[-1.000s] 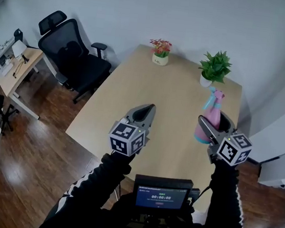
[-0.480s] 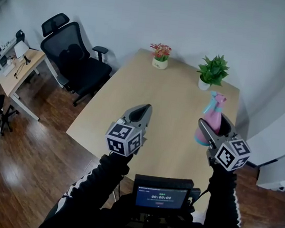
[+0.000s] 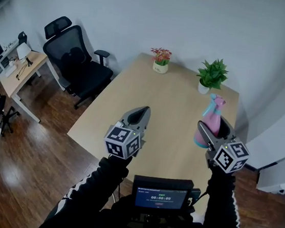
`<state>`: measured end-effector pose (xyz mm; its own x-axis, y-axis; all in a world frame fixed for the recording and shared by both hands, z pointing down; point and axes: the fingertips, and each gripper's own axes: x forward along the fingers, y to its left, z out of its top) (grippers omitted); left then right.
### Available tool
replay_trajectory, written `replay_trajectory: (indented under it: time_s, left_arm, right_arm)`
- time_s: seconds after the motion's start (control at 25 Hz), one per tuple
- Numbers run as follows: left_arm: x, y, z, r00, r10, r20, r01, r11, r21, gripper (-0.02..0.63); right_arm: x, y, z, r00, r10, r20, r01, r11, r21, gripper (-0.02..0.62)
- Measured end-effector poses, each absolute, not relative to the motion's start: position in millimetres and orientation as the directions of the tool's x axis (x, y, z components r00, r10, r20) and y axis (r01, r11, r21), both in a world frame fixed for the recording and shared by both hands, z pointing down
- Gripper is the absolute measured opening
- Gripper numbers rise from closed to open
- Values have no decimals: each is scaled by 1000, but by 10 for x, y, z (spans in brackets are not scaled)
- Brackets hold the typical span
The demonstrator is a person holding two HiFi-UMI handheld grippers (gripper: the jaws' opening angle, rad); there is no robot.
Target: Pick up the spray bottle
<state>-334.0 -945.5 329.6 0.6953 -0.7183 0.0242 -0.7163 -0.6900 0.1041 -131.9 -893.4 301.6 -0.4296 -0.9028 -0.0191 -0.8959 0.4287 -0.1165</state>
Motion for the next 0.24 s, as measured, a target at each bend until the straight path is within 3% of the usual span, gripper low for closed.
replay_trajectory:
  time_s: [0.24]
  left_arm:
    - [-3355, -9417, 3276, 694, -719, 26, -717, -688, 110, 0]
  right_arm:
    - [-1350, -8901, 2987, -427, -904, -21, -897, 426, -114, 357]
